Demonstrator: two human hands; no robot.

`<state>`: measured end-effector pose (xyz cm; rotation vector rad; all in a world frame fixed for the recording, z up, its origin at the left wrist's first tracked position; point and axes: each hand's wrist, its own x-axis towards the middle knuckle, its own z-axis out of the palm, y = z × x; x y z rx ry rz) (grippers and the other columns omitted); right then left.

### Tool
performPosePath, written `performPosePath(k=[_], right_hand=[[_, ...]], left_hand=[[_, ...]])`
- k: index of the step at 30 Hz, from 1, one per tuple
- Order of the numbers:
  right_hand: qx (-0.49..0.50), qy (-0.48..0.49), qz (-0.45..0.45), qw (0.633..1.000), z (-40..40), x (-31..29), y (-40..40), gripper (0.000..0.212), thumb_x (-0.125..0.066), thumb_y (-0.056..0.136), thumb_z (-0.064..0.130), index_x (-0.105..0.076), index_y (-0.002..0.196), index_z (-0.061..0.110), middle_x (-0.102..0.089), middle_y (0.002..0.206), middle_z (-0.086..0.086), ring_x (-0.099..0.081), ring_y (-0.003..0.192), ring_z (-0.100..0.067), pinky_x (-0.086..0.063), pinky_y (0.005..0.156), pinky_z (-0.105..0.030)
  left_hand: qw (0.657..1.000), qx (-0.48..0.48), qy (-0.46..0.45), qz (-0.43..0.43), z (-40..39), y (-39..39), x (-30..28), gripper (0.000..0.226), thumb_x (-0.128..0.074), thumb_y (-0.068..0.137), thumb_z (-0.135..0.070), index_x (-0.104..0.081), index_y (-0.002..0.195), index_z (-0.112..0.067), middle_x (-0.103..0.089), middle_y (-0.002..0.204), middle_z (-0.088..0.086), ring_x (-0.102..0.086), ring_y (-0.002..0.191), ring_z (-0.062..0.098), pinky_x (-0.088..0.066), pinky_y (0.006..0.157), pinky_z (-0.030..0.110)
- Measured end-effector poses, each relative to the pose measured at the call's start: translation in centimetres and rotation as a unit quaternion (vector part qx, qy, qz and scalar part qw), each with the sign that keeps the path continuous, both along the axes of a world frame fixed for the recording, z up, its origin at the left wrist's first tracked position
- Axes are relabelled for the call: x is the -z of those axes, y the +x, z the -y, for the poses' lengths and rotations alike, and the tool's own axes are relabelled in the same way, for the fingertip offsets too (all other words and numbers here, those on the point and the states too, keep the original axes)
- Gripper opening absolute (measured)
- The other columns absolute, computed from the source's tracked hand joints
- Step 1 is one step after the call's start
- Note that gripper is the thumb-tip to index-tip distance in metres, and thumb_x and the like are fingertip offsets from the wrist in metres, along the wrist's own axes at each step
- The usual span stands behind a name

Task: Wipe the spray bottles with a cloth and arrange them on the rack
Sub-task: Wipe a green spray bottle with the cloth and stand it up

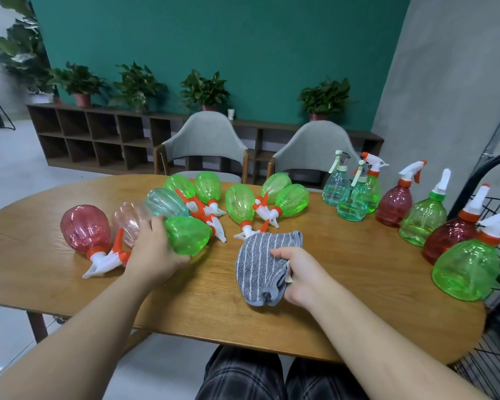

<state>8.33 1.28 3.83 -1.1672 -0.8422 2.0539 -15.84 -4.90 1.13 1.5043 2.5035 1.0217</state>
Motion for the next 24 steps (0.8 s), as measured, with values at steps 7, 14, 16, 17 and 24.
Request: performPosePath(k=[7, 14, 16, 17, 24], right_hand=[[0.042, 0.013, -0.032, 0.998, 1.1, 1.0, -0.4, 0.018, -0.049, 0.097, 0.013, -0.06, 0.105, 0.002, -0.07, 0.091, -0.019, -0.066, 0.081, -0.031, -0.051, 0.068, -0.041], [0.139, 0.039, -0.126, 0.981, 1.5, 1.5, -0.1, 0.037, -0.049, 0.098, 0.036, -0.065, 0.114, 0.006, -0.072, 0.104, -0.015, -0.069, 0.089, -0.027, -0.054, 0.073, -0.037], [0.154, 0.035, -0.149, 0.976, 1.7, 1.5, 0.7, 0.041, -0.048, 0.098, 0.039, -0.065, 0.113, 0.005, -0.072, 0.101, -0.017, -0.07, 0.087, -0.028, -0.055, 0.073, -0.038], [0.164, 0.038, -0.158, 0.973, 1.8, 1.6, 1.2, 0.042, -0.047, 0.098, 0.04, -0.065, 0.113, 0.004, -0.073, 0.099, -0.017, -0.07, 0.085, -0.028, -0.055, 0.075, -0.04], [0.226, 0.105, -0.117, 0.961, 1.1, 2.3, 4.1, 0.035, -0.054, 0.095, 0.038, -0.069, 0.097, 0.006, -0.073, 0.094, -0.016, -0.072, 0.08, -0.027, -0.055, 0.083, -0.047]], left_hand=[[0.979, 0.036, 0.186, 0.074, 0.2, 5.2, 0.1, 0.098, -0.09, 0.063, -0.017, -0.031, 0.14, -0.002, -0.033, 0.129, 0.009, -0.034, 0.117, 0.013, -0.029, 0.101, 0.022], [0.936, 0.132, 0.258, 0.201, -0.3, 13.3, 3.2, 0.1, -0.094, 0.058, -0.019, -0.026, 0.132, -0.01, -0.035, 0.12, -0.004, -0.043, 0.108, 0.006, -0.029, 0.096, 0.005], [0.913, 0.184, 0.239, 0.273, -0.1, 14.7, 3.5, 0.09, -0.089, 0.065, -0.019, -0.021, 0.124, -0.019, -0.04, 0.117, -0.012, -0.051, 0.103, -0.004, -0.036, 0.087, 0.002], [0.9, 0.201, 0.224, 0.316, -0.1, 15.4, 3.5, 0.079, -0.085, 0.072, -0.018, -0.022, 0.12, -0.022, -0.042, 0.114, -0.013, -0.053, 0.098, -0.01, -0.04, 0.083, 0.003], [0.682, 0.162, 0.209, 0.682, -1.7, 17.9, 3.0, 0.016, -0.045, 0.099, -0.031, -0.049, 0.1, -0.016, -0.068, 0.099, 0.0, -0.064, 0.097, 0.022, -0.058, 0.072, 0.051]])
